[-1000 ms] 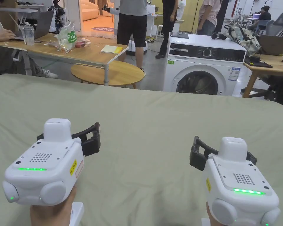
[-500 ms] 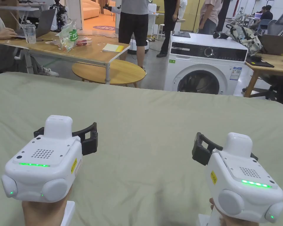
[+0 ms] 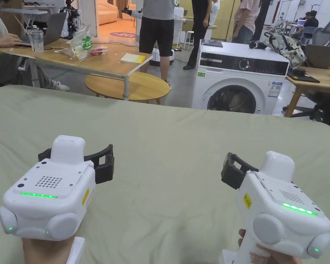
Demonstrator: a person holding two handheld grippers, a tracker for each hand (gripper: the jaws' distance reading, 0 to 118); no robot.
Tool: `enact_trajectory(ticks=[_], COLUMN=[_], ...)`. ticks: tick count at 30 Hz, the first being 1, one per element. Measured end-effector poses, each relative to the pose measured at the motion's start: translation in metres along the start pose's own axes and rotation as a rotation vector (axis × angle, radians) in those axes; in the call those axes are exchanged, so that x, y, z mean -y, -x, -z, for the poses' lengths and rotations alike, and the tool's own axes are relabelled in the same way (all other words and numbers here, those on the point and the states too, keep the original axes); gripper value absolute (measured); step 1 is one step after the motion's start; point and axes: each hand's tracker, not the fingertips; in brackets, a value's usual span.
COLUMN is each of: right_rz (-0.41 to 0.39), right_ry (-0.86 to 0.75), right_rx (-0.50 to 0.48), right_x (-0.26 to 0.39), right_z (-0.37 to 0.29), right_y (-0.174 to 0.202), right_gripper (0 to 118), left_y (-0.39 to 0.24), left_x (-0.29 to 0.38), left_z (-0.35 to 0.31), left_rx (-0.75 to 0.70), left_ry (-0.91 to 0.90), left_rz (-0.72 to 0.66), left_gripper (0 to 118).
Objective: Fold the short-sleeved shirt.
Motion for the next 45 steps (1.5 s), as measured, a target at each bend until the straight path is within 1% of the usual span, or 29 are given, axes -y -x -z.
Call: enact_trajectory(ticks=[4,11,16,21,27,31,35,41,45], right_rz=[0.015,-0.004,-0.034,-0.071,-0.122,-0.117,-0.111,-0.152,-0.181], right_ry=[0.013,0.044,0.059,0.086,0.119,0.136,0.131,0.081,0.040], right_rx=[0.024,0.033,0.046,0.036,0.048,0.051,0.072,0.103,0.094], right_x=[-0.001,0.002,0.006,0.007,0.012,0.015,0.016,0.018,0.022], right_z=[0.002,0.006,0.008,0.010,0.015,0.017,0.018,0.013,0.007], right_y=[0.000,-0.003,-0.002,0.000,0.004,0.003,0.003,0.009,0.012], right_gripper=[88,88,88,88,88,88,88,88,88], left_y=[0.000,0.001,0.001,0.000,0.002,0.002,0.002,0.002,0.002], left_x=[0.003,0.007,0.008,0.008,0.008,0.009,0.010,0.011,0.012], left_z=[0.000,-0.002,-0.003,-0.003,-0.002,-0.002,-0.002,-0.003,-0.003], left_rx=[0.004,-0.003,-0.013,-0.022,0.000,-0.006,-0.012,-0.014,-0.017], left_ry=[0.012,0.021,0.031,0.034,0.049,0.057,0.060,0.059,0.062], left_rz=[0.000,-0.005,0.002,0.008,-0.003,0.009,0.012,0.008,0.009], left_gripper=[85,85,85,85,85,85,85,85,85])
